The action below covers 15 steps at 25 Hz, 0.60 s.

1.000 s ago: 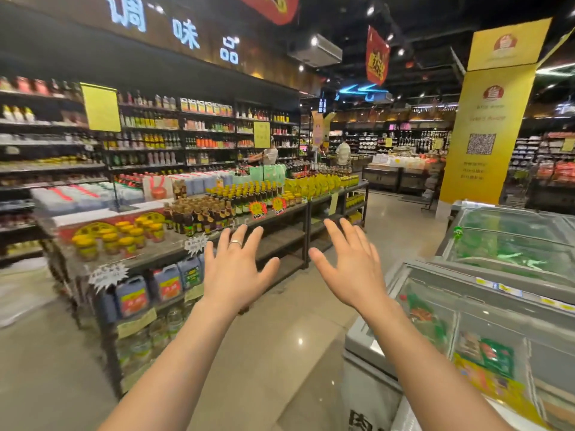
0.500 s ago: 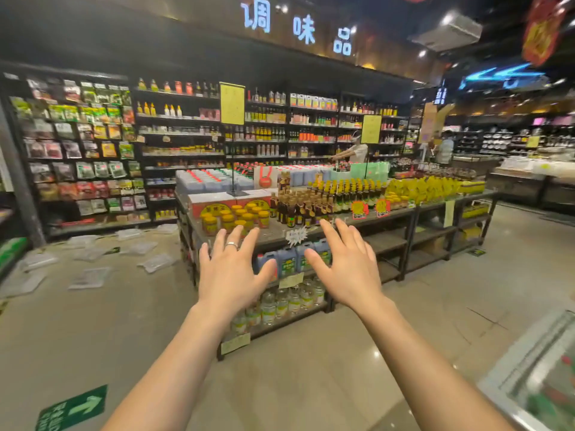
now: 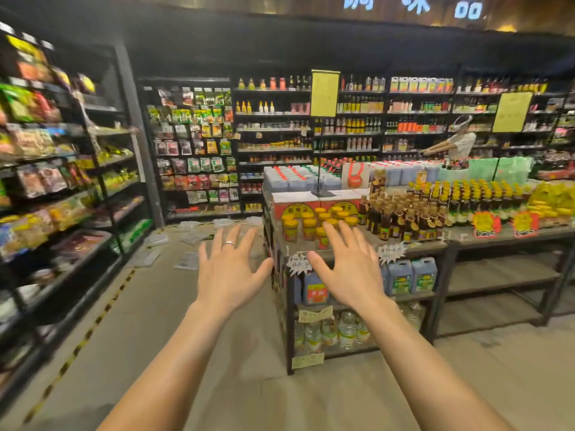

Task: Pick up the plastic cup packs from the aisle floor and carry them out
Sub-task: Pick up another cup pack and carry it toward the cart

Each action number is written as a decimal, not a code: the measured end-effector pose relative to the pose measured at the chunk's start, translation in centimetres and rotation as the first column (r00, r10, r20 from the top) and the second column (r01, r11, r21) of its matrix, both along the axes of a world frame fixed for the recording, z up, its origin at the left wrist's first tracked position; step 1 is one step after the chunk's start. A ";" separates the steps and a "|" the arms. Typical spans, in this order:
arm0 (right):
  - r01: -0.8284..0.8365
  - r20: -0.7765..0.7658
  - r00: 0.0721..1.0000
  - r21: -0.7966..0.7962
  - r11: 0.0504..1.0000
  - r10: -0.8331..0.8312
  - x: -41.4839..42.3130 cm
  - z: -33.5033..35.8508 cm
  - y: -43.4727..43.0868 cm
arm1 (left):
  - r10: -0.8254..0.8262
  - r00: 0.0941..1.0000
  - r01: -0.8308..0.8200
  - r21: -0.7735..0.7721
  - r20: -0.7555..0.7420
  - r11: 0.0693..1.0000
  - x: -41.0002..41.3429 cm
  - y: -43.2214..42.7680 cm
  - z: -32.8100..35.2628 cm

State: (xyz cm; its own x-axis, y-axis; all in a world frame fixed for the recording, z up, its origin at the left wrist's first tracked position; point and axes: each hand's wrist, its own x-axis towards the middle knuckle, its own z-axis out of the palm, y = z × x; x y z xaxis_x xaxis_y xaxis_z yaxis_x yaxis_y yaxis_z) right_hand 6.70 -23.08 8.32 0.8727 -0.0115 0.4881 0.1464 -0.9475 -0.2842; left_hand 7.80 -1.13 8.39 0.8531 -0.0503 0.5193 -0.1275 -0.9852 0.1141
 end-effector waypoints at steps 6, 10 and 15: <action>-0.113 -0.020 0.993 -0.011 0.994 0.112 10.6 -1.2 2.1 | 0.131 0.991 -0.132 -0.020 -0.037 0.991 7.0 2.2 -1.2; -0.180 -0.037 0.983 -0.026 0.983 0.179 16.3 -2.1 5.0 | 0.186 0.982 -0.188 -0.043 -0.040 0.981 11.4 4.8 -1.9; -0.206 -0.027 0.978 -0.049 0.977 0.205 23.4 -3.1 9.3 | 0.226 0.973 -0.227 -0.055 -0.039 0.972 18.1 8.9 -3.1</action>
State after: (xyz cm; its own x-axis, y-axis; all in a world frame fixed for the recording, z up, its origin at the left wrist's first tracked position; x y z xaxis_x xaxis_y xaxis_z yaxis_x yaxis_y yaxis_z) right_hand 30.12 -13.82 5.18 0.8640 0.1935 0.4648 0.3338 -0.9113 -0.2411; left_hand 25.91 7.81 5.31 0.8550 0.1760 0.4878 0.1028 -0.9795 0.1730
